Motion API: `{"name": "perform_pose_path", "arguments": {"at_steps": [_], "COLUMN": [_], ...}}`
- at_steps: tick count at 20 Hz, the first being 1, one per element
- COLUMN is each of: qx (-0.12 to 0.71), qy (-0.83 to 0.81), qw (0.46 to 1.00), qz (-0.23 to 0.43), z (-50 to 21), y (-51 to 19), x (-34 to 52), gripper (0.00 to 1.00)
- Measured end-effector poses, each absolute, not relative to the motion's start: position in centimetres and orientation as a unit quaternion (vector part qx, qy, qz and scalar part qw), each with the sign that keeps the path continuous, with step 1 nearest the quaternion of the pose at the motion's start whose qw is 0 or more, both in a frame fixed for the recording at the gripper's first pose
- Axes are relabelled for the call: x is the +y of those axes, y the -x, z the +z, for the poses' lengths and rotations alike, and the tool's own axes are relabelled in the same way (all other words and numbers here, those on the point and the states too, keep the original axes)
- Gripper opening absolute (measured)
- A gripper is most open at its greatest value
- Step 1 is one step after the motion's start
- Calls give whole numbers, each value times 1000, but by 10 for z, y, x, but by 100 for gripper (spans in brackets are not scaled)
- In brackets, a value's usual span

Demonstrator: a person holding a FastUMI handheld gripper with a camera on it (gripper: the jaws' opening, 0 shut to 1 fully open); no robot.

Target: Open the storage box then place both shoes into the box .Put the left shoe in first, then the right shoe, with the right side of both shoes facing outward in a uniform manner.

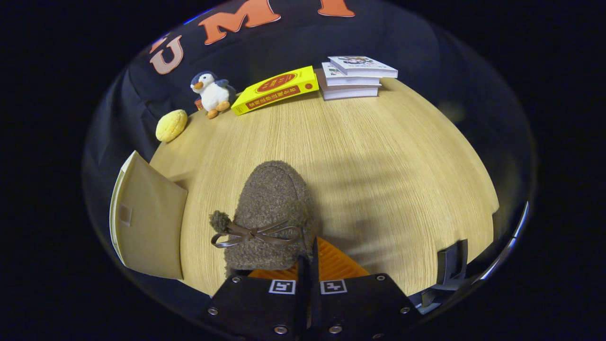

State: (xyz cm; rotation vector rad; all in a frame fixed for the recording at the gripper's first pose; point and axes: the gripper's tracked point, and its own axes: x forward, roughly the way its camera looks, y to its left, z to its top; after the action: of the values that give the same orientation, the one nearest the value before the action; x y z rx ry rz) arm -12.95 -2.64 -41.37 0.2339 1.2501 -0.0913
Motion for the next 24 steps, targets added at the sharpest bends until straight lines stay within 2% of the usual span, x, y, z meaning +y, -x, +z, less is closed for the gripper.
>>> {"name": "perform_pose_path", "arguments": {"at_steps": [6,13,24], "qx": [567,547,557], "qy": [-135,-137,-117], "qw": [812,824,812], "qz": [-21,53,125], "z": [-341,-270,-256], "y": [107,80,59], "x": [25,113,257], "gripper": [5,5,5]}}
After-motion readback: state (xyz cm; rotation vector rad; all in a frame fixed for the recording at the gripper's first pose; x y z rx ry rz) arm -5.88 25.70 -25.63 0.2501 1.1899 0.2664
